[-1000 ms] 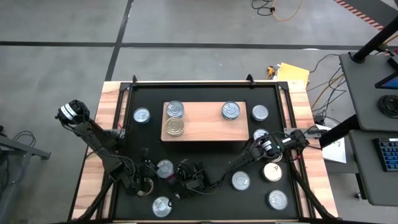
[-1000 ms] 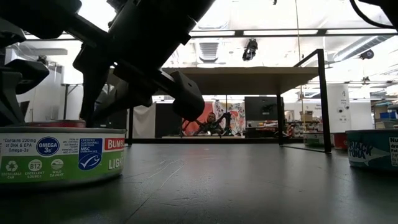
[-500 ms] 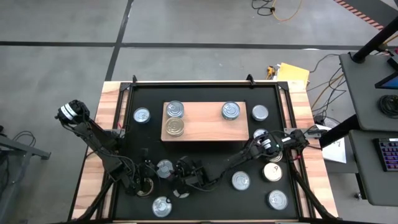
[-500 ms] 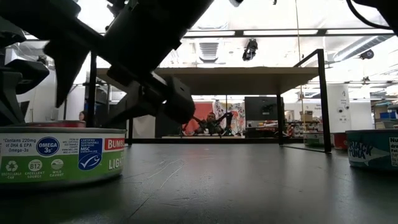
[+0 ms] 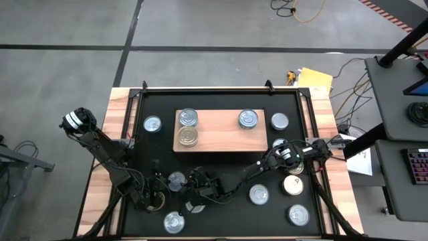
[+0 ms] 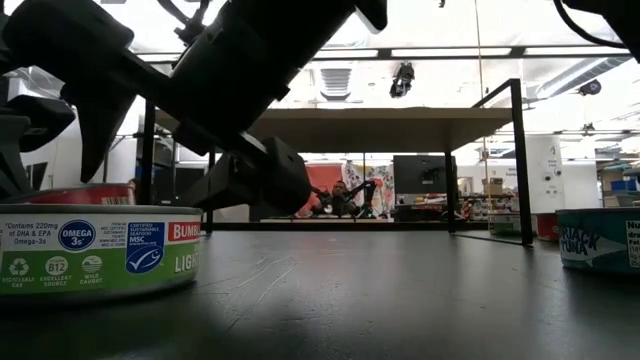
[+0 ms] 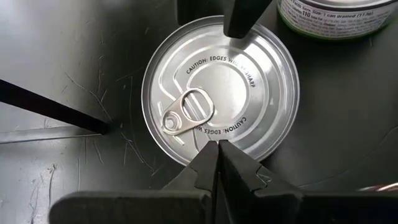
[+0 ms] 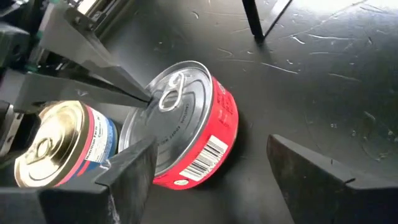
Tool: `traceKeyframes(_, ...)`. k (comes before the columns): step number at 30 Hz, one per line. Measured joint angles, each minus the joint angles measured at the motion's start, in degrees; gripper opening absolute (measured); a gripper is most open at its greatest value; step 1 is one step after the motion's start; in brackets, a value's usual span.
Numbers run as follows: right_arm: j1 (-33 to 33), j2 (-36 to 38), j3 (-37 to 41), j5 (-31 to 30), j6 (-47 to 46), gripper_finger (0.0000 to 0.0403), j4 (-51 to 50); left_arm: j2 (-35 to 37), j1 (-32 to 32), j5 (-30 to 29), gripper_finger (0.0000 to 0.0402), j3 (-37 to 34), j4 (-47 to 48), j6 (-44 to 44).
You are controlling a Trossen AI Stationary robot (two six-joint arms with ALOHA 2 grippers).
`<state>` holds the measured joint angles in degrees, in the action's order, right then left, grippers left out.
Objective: Stack canned seafood by type on shelf
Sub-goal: Put the red tuna can on the shelf
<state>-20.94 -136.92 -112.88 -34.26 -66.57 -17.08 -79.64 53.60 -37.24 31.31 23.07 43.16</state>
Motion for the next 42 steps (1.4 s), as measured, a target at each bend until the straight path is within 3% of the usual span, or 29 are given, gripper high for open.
traceKeyframes(16, 0.79, 0.00, 4.44, 2.96, 0.46, 0.0301, 9.31, -0.04, 0.46, -0.67, 0.0000, -0.02, -0.04, 0.89)
traceKeyframes(42, 0.99, 0.00, 4.37, 6.21, 0.61, 0.0286, 10.51, 0.13, 1.33, -2.17, 0.0000, -3.46, -6.26, 4.66)
